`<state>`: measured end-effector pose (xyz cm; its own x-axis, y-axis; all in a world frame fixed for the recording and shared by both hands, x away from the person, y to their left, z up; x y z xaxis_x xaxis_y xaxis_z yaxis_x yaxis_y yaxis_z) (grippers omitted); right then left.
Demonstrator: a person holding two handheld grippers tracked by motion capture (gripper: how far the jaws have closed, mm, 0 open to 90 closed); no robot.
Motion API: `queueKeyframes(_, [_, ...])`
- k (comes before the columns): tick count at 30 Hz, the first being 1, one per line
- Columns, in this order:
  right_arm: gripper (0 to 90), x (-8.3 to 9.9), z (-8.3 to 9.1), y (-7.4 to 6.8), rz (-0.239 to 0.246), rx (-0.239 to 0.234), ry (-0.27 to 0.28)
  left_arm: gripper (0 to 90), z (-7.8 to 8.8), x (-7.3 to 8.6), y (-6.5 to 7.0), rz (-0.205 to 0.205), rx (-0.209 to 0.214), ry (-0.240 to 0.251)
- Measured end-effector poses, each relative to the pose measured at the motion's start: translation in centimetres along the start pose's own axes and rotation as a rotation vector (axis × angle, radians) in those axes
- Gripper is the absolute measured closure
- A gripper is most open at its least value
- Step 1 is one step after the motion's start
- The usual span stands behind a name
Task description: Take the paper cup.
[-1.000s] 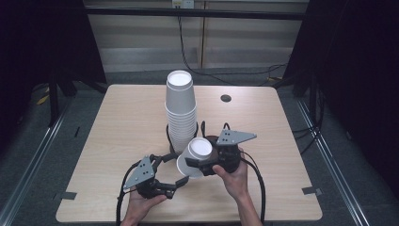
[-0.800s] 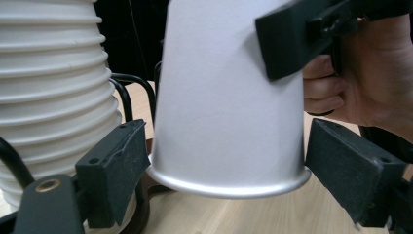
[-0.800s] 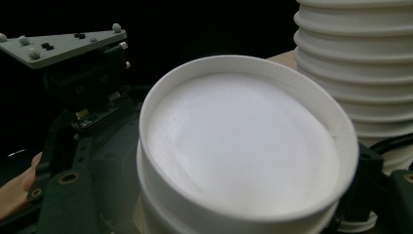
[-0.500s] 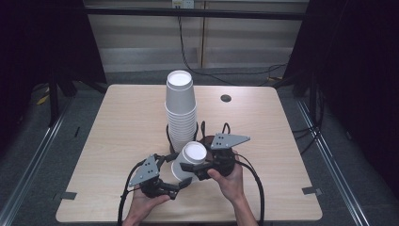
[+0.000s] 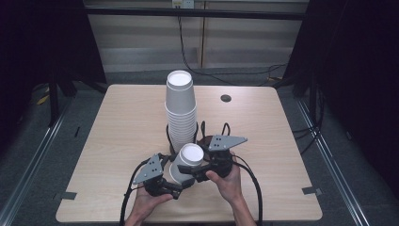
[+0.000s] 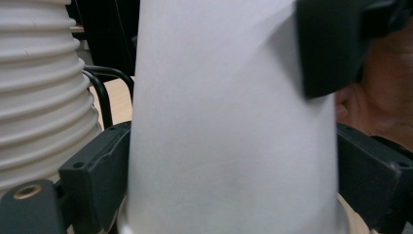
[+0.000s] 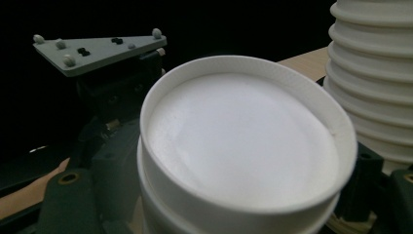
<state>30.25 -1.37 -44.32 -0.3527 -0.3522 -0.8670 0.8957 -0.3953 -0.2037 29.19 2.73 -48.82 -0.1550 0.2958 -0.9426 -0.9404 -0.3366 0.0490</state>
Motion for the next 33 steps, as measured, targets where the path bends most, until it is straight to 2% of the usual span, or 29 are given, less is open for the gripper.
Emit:
queueKeyframes(1, [21.7,0.1,-0.1,-0.1,0.011,0.014,0.001,10.1,-0.1,0.0,0.0,0.004,0.002,0.003])
queueKeyframes(12, [18.8,0.3,-0.2,0.1,-0.014,0.010,0.028,15.3,0.1,0.2,-0.1,0.003,0.006,-0.020])
queueKeyframes(15, [13.5,0.1,-0.2,0.2,-0.014,0.024,0.038,15.5,0.2,0.3,0.0,0.002,0.013,-0.029])
queueKeyframes(21, [13.1,0.1,0.0,0.0,-0.015,0.010,0.047,15.5,0.3,0.7,-0.1,0.002,0.018,-0.063])
queueKeyframes(24, [13.1,0.1,0.2,0.0,-0.014,0.008,0.048,15.5,0.3,0.6,-0.1,0.012,0.024,-0.061])
queueKeyframes(26, [13.1,0.1,0.5,-0.1,-0.019,0.015,0.058,15.4,0.7,0.5,-0.3,-0.001,0.019,-0.107])
queueKeyframes(29, [13.1,0.1,0.8,-0.2,-0.012,0.011,0.059,15.5,0.9,0.5,-0.3,-0.008,0.016,-0.117])
queueKeyframes(30, [13.1,0.1,1.1,-0.2,-0.010,0.020,0.058,15.5,0.9,0.8,-0.2,-0.034,0.009,-0.150])
queueKeyframes(31, [13.1,0.1,1.1,-0.2,-0.010,0.020,0.058,15.5,0.9,0.8,-0.2,-0.034,0.009,-0.150])
queueKeyframes(32, [13.0,0.3,1.5,-0.1,-0.015,0.023,0.058,15.5,0.8,1.3,-0.3,-0.046,-0.008,-0.189])
queueKeyframes(33, [13.0,0.3,1.5,-0.1,-0.015,0.023,0.058,15.5,0.8,1.3,-0.3,-0.046,-0.008,-0.189])
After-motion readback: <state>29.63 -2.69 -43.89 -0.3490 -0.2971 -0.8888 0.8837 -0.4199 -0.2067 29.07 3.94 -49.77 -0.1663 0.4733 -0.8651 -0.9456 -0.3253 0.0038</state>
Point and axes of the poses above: each handheld gripper's, and its own axes: z roughly backward along the jaws, x roughly out of its underside, y roughly to its right, the point moved 10 cm from there along -z, roughly forward along the jaws, and after that the axes turned 11 degrees about -y, right-handed, at the moved point
